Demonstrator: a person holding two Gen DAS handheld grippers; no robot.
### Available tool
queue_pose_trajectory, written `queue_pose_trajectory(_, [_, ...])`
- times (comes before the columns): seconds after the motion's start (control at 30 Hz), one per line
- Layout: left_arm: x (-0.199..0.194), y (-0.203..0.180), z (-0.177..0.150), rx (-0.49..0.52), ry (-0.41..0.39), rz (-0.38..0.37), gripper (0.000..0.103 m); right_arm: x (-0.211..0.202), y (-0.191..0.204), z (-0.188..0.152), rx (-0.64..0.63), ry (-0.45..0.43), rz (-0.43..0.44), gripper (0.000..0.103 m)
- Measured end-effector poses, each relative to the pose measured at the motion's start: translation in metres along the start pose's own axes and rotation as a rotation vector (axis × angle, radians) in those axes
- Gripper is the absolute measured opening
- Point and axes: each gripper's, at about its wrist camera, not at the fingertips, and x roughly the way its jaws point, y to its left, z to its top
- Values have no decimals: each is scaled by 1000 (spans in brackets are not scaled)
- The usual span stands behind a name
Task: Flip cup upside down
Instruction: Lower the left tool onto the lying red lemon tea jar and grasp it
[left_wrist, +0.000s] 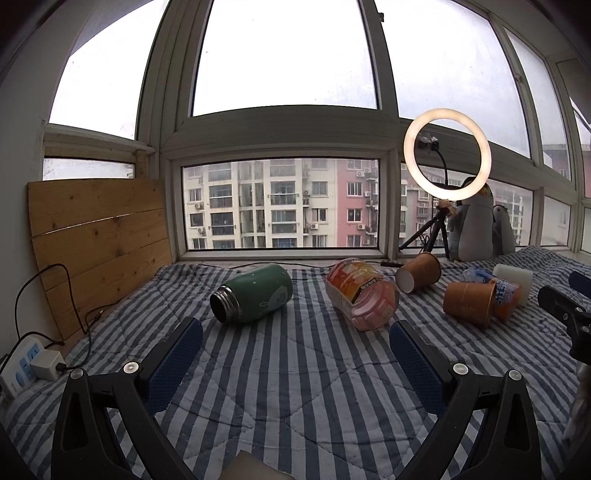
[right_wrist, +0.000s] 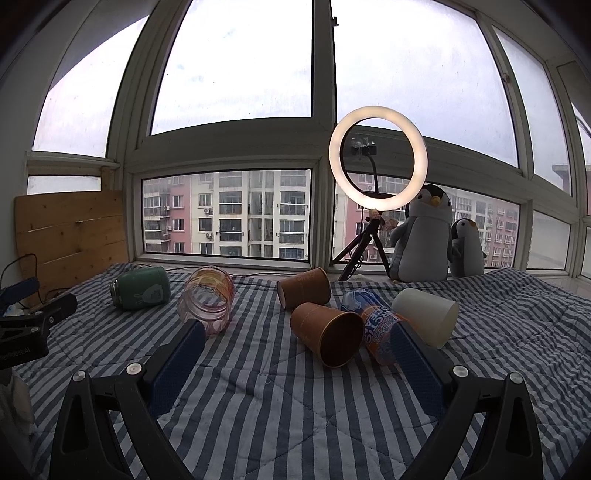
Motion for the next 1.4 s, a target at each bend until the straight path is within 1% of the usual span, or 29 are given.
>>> queue_pose_trajectory(0.1, [8,-3,4,20,41,6,102,0,-1,1,6,0,7,99])
queue_pose_trajectory(0.23, [23,-6,18,68,120,0,102,2,-2,2,18,16,30,99])
queue_pose_trajectory(0.3, [32,-6,31,80,149,1,102,4,-4,2,33,29,50,99])
queue_pose_trajectory(0.47, [60,0,72,78,188,8,102,2,-5,2,58,35,81,99])
queue_pose_trajectory(0.53, [80,2,88,62,217,-1,102,2,-5,2,62,36,89,99])
queue_pose_trajectory(0.67, [137,5,112,-26,318,-76,102,2,-5,1,68,42,104,99])
queue_pose_trajectory(0.77, [182,6,121,-104,377,-117,102,1,-5,1,72,43,116,99])
queue_pose_trajectory(0.83, [212,7,123,-153,424,-147,102,0,-3,1,69,40,121,99])
queue_pose_trajectory(0.93, [255,8,121,-220,482,-149,98,-2,-1,1,61,35,133,99])
queue_pose_trajectory(0.97, [269,9,119,-248,506,-150,94,-3,0,1,58,32,136,99])
queue_pose_trajectory(1.0, [283,12,116,-280,529,-158,88,-4,1,1,55,28,140,99])
queue_pose_trajectory(1.03, [295,15,113,-310,554,-160,85,-5,2,1,52,23,144,99])
queue_pose_trajectory(1.1, [318,19,103,-359,606,-147,75,-9,4,1,44,9,151,99])
queue_pose_trajectory(1.17, [333,22,96,-392,633,-154,71,-13,6,1,37,-8,154,99])
queue_pose_trajectory(1.3, [351,20,87,-360,669,-156,71,-17,11,1,15,-34,151,99])
queue_pose_trajectory(1.4, [356,14,79,-334,709,-180,70,-15,10,1,21,-26,147,99])
